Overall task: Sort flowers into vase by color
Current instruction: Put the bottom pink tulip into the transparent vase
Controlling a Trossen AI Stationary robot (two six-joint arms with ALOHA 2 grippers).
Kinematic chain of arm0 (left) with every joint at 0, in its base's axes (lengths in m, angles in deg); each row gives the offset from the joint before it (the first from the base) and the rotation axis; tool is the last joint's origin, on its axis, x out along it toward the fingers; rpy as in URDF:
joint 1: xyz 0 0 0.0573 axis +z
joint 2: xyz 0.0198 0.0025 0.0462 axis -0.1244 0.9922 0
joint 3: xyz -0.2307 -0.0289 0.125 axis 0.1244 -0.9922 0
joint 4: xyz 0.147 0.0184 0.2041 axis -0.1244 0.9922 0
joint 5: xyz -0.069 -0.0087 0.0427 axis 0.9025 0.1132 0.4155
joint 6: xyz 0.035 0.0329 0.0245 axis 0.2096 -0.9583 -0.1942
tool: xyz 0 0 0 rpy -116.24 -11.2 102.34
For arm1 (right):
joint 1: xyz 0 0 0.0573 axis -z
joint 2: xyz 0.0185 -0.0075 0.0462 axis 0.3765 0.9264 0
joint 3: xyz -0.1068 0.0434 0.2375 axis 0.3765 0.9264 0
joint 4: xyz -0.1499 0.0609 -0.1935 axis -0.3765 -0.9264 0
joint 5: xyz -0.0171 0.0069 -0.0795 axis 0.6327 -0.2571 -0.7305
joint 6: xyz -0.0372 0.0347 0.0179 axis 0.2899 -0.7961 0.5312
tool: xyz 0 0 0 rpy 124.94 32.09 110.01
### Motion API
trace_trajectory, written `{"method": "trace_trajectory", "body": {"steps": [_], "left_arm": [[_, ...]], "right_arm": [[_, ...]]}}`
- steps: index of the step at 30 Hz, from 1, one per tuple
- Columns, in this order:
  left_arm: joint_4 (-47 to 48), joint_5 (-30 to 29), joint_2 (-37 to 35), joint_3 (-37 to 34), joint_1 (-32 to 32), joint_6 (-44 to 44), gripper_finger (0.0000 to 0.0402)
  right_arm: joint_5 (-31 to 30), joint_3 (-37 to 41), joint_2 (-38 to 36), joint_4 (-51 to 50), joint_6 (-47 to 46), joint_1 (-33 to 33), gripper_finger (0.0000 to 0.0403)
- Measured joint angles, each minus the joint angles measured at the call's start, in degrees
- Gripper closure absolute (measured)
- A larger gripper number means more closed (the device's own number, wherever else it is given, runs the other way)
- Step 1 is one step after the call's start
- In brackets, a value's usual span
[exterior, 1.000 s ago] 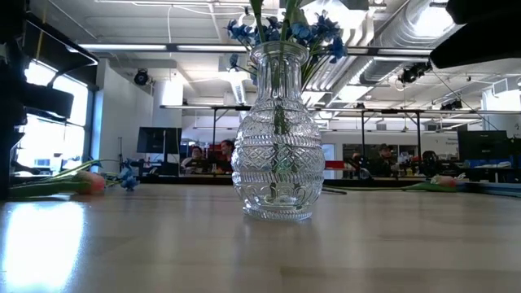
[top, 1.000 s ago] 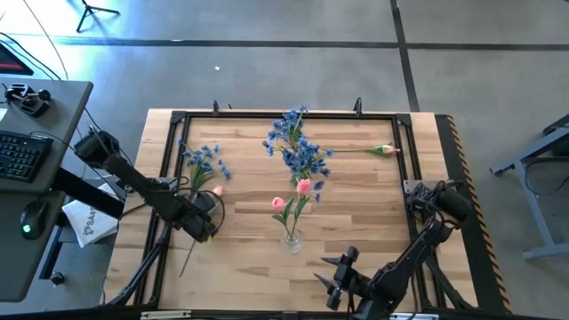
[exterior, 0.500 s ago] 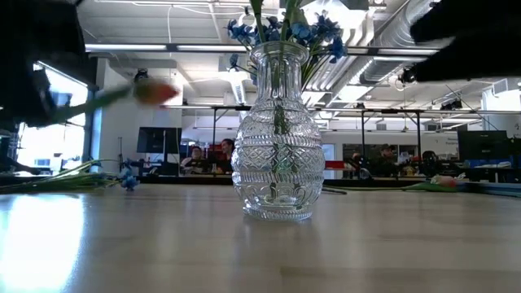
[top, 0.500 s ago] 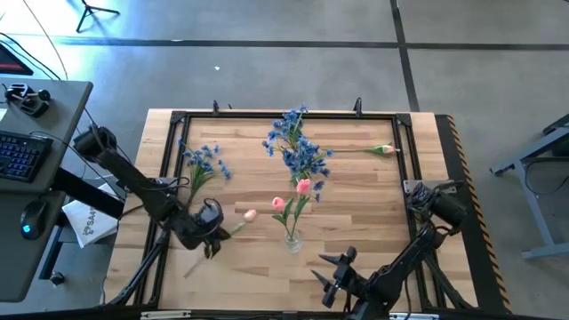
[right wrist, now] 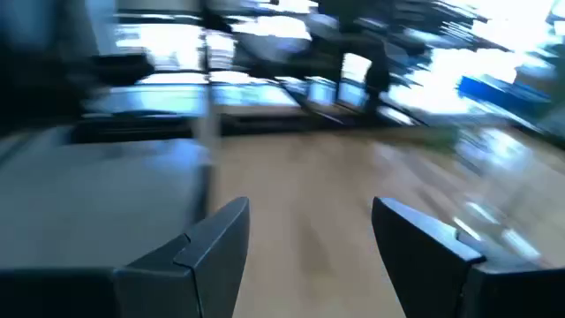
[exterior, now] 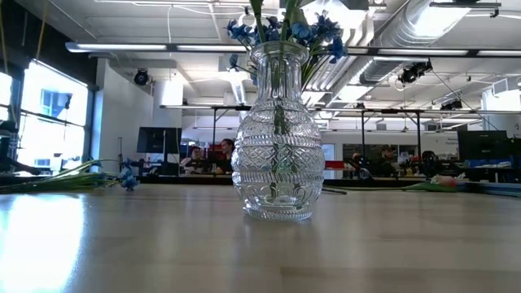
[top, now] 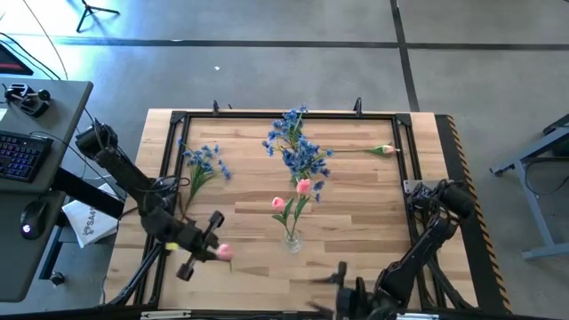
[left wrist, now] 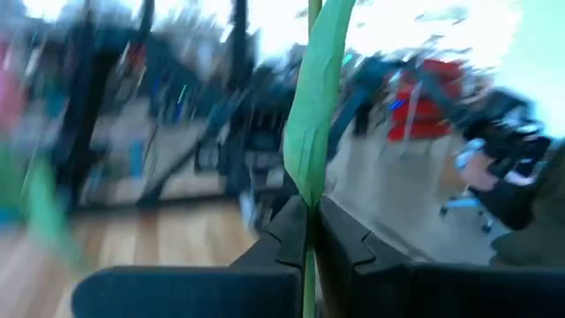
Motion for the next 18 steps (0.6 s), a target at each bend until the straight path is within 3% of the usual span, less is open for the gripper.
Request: {"method": "trace_trajectory", "body": {"steps": [4,7,10,15,18], "left_arm": [[-7.9,2.9,3.6,0.5,1.3,-8.9,0.0401],[-10.8,5.2,8.2,3.6,2.6,-12.6,0.0401],[-10.9,7.8,12.4,8.5,3.5,-16.3,0.0401],[-11.1,9.6,18.0,16.7,4.9,-24.5,0.0401],[-13.7,10.8,22.5,21.3,7.0,-26.3,0.0401]], "right_arm": [[15.9,0.0,0.0,16.2,18.2,0.6,0.0167],[22.7,0.0,0.0,23.6,26.7,0.6,0.0167],[21.8,0.0,0.0,26.0,31.3,-0.2,0.0167],[11.9,0.0,0.0,25.7,31.5,-2.2,0.0167],[12.2,0.0,0.0,25.5,31.9,-2.5,0.0167]]}}
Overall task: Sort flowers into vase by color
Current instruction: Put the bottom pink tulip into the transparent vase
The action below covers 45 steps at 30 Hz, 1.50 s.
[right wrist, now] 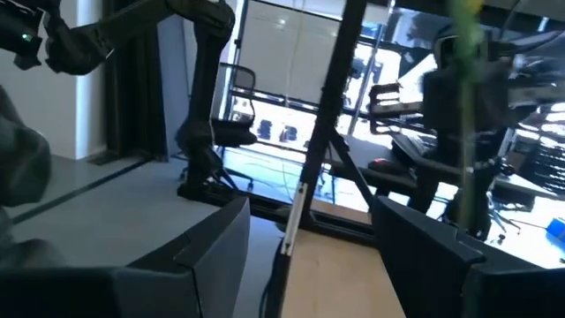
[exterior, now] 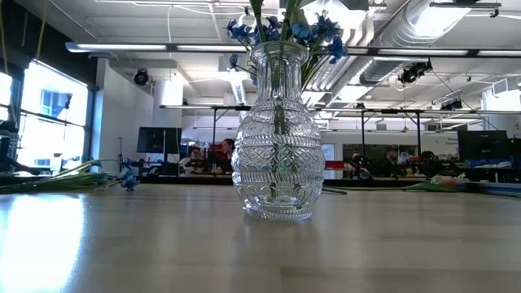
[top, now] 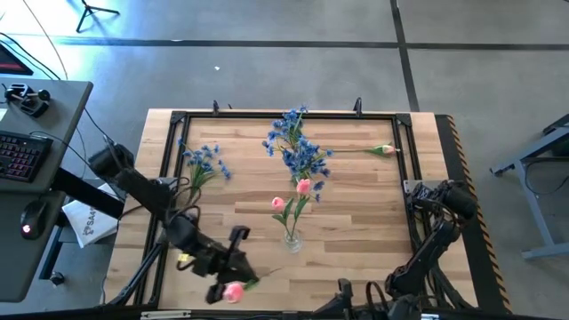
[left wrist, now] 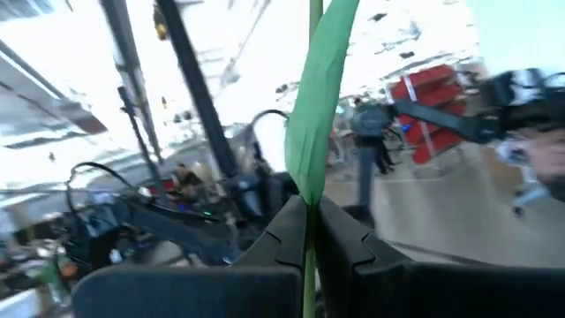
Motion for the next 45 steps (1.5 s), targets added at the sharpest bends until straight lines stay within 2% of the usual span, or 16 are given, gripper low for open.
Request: {"method": "trace_trajectory", "body": {"steps": [3,7,11,13,18,22,26,30,38,43,45], "left_arm": [[-1.9,0.2,4.2,3.3,2.0,-3.2,0.0401],[-5.4,-5.7,6.8,4.7,3.9,-7.5,0.0401],[-7.5,-11.1,6.8,4.7,5.3,-7.8,0.0401],[-7.1,-14.9,6.8,4.5,5.7,-6.5,0.0401],[-7.1,-18.5,6.8,2.0,6.8,-0.8,0.0401],[-7.3,-23.2,6.8,0.1,7.0,-0.2,0.0401],[-7.5,-24.7,6.8,-0.7,6.9,1.5,0.0401],[-5.4,-26.6,6.8,-1.0,7.3,7.5,0.0398],[3.0,-28.5,6.1,-0.5,8.7,16.3,0.0335],[21.7,-29.9,1.0,3.2,8.3,23.3,0.0300],[32.0,-29.9,-1.4,6.0,7.7,27.1,0.0293]], "right_arm": [[2.3,0.0,0.0,0.0,-0.6,0.9,0.0167],[3.5,0.0,0.0,-1.4,-3.2,1.4,0.0167],[3.5,0.0,0.0,-3.3,-3.7,0.0,0.0167],[3.3,0.0,0.0,-3.3,-3.7,-0.8,0.0167],[3.0,0.0,0.0,-3.2,-3.7,-2.2,0.0167],[3.1,0.0,0.0,-3.3,-3.5,-2.6,0.0167],[3.0,0.0,0.0,-3.6,-3.3,-2.4,0.0167],[2.9,0.0,0.0,-3.6,-3.1,-2.3,0.0167],[3.0,0.0,0.0,-3.7,-5.0,-1.2,0.0167],[2.6,0.0,0.0,-4.6,-6.8,-0.6,0.0167],[-0.9,0.0,0.0,-5.9,-7.9,-0.6,0.0167]]}}
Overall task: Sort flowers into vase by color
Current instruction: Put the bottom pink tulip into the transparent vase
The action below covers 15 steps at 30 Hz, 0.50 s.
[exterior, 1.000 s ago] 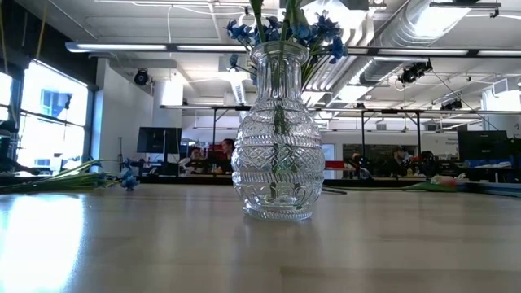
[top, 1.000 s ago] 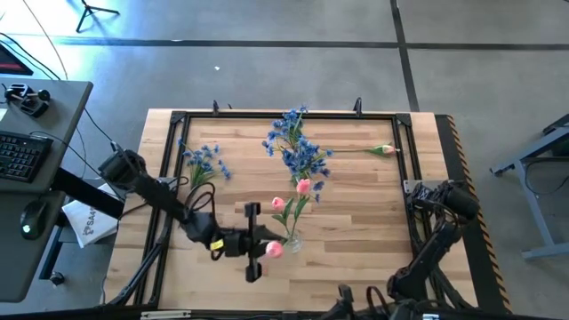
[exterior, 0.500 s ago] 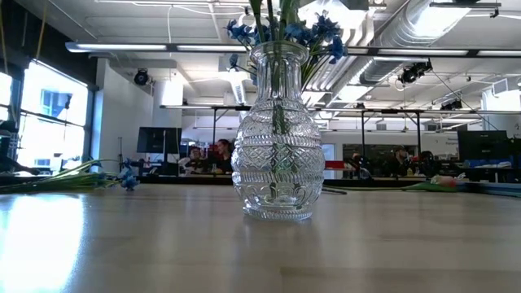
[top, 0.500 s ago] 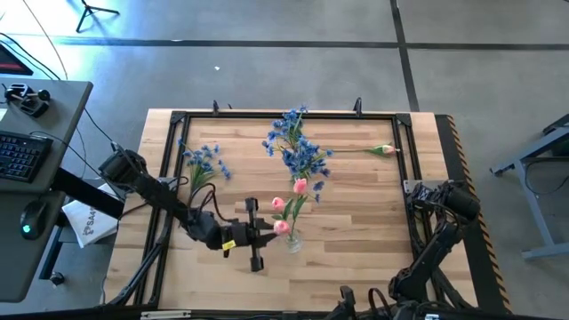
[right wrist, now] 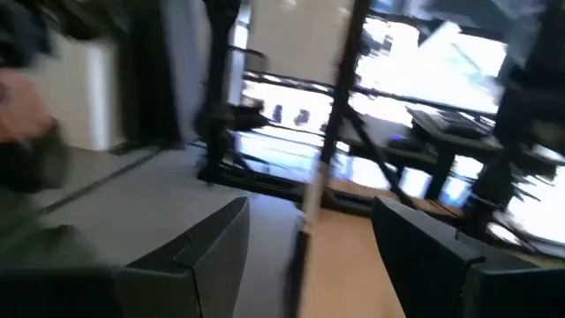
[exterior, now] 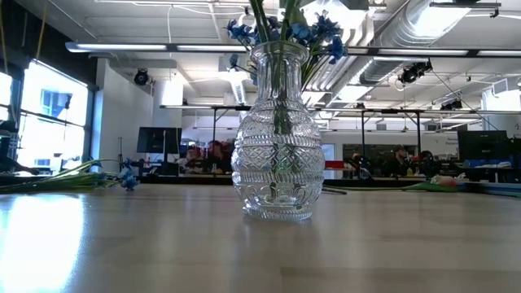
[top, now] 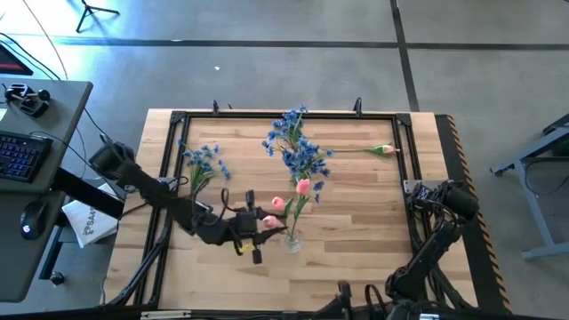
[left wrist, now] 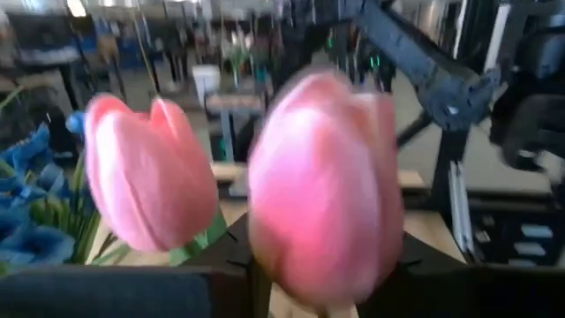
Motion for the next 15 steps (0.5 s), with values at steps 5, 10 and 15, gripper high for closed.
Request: {"method": "trace_trajectory", "body": {"steps": [5,10,15], "left_arm": [[23.6,0.0,-3.5,7.7,-2.2,6.7,0.0291],[33.7,0.0,-5.0,12.6,-4.3,7.6,0.0291],[34.0,0.1,-5.1,13.3,-3.7,5.8,0.0285]], "right_arm": [[-13.2,0.0,0.0,-5.8,-5.7,-0.8,0.0167],[-16.4,0.0,-1.3,-15.3,-19.5,-1.3,0.0167],[-15.7,-0.1,-3.3,-28.2,-33.7,0.3,0.0167]]}}
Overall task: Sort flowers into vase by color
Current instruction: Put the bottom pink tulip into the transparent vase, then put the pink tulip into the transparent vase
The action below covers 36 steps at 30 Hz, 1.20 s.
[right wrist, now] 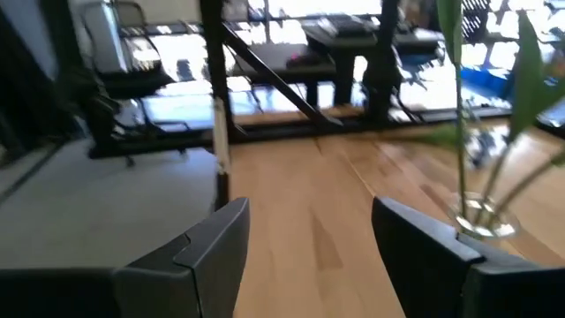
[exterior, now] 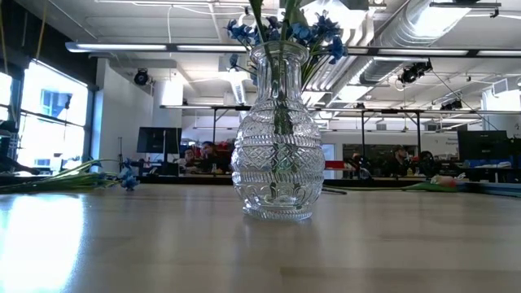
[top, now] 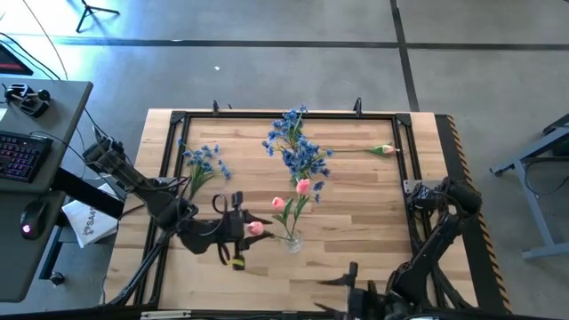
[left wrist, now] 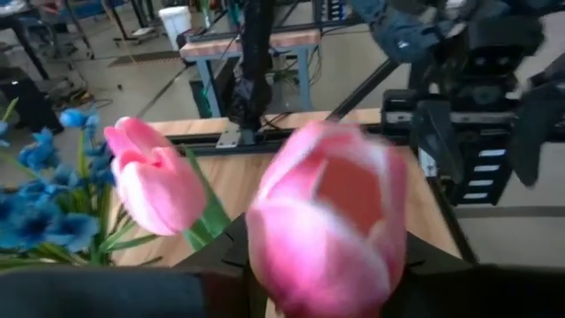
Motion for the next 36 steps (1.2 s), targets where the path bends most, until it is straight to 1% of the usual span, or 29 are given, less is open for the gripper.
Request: {"method": "trace_trajectory", "body": {"steps": [3,9,13,15,16,17,19,21,23,24,26,28,30,32,33,36], "left_arm": [[-0.1,3.1,0.4,0.0,2.6,0.0,0.0266],[0.6,14.5,0.0,0.5,7.4,0.9,0.0205],[6.1,20.1,-2.1,5.0,7.8,0.0,0.0182],[10.2,21.2,-3.5,8.0,6.6,0.8,0.0180],[12.3,20.2,-4.1,9.3,5.6,2.2,0.0180],[15.1,17.5,-4.6,10.4,4.2,3.5,0.0182],[22.5,9.8,-5.3,11.3,0.6,6.8,0.0186],[31.2,2.7,-5.5,11.2,-2.8,13.1,0.0190],[40.3,-1.0,-5.7,11.2,-6.0,22.2,0.0192],[44.7,-2.3,-5.9,11.2,-7.5,27.9,0.0192],[52.7,-4.9,-6.0,10.5,-10.7,40.7,0.0192],[58.6,-8.9,-5.8,7.4,-14.0,52.9,0.0192],[61.1,-12.1,-5.3,3.1,-16.8,62.4,0.0192],[61.7,-12.5,-5.3,-1.5,-18.8,70.3,0.0192],[61.3,-12.4,-5.3,-3.8,-19.4,73.6,0.0192],[60.5,-11.7,-5.3,-10.6,-20.7,82.7,0.0192]], "right_arm": [[1.4,0.0,-0.4,-4.3,-3.9,1.3,0.0167],[7.8,0.0,-0.4,-7.1,-6.6,3.4,0.0167],[8.5,0.0,-0.4,-9.1,-7.0,3.6,0.0167],[8.5,0.0,-0.4,-10.6,-8.5,3.5,0.0167],[8.9,0.0,-0.4,-11.7,-9.8,3.4,0.0167],[10.0,0.0,-0.4,-13.1,-11.7,3.4,0.0167],[14.1,0.0,-0.4,-17.0,-16.9,3.4,0.0167],[18.9,0.0,-0.4,-22.6,-23.6,3.4,0.0167],[22.6,0.0,-0.4,-30.2,-32.8,3.4,0.0167],[24.5,0.0,-0.4,-35.1,-38.8,3.6,0.0167],[29.3,0.0,-0.4,-48.3,-54.1,4.7,0.0167],[33.9,0.1,0.1,-62.3,-68.3,6.6,0.0167],[37.2,0.1,0.8,-72.7,-76.3,8.7,0.0167],[38.4,0.2,0.4,-79.0,-78.3,11.7,0.0167],[38.6,0.2,-0.2,-81.0,-77.1,13.5,0.0167],[40.4,0.1,-2.6,-86.5,-68.4,21.4,0.0167]]}}
